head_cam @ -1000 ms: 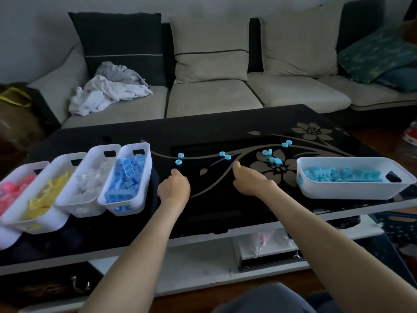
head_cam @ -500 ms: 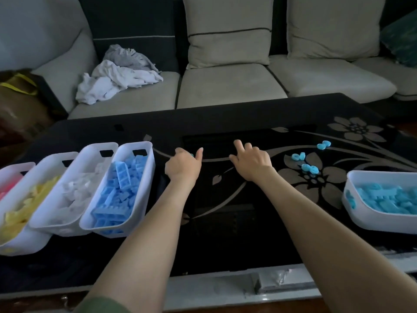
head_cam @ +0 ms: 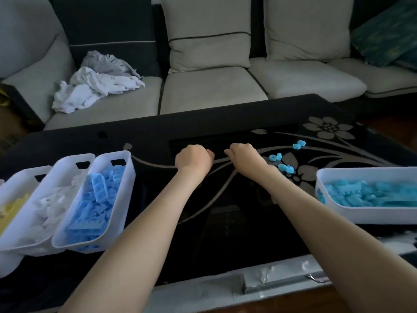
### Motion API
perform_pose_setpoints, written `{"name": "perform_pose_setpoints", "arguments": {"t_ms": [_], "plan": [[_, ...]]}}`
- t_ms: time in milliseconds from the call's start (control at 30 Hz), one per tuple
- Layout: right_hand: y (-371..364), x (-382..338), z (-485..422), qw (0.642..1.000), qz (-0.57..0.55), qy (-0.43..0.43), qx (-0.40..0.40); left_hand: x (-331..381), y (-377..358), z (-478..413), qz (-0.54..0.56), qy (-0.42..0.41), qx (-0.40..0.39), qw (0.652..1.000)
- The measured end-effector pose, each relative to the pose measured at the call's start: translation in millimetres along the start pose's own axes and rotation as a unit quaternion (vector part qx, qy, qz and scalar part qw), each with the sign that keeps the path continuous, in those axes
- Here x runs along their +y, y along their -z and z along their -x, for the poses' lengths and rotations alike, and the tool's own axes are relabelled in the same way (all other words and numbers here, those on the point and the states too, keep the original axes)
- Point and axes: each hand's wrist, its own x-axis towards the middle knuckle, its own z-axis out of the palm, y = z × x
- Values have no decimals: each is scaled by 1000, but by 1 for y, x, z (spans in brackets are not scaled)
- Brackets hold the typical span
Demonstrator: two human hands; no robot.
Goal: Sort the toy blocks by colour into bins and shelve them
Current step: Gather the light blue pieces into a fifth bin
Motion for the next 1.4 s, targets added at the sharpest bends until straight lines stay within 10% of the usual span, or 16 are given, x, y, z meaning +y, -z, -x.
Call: {"name": "perform_pose_setpoints", "arguments": {"t_ms": [233,667,933,1133,1400], "plan": [[97,99,92,981,-133,-95,109,118,39,55,129,-144,6,981],[109,176,188,974,-135,-176,-43,201,10,120,41,-416,-108,902],[102,150,150,992,-44,-122,-5,169,14,87,239,-414,-55,877],[84,158,147,982,-6,-148,-117,135,-17,59,137,-293,-82,943],[84,179,131,983,20,-161,-89,141,-46,42,-20,-325,-139,935]]}}
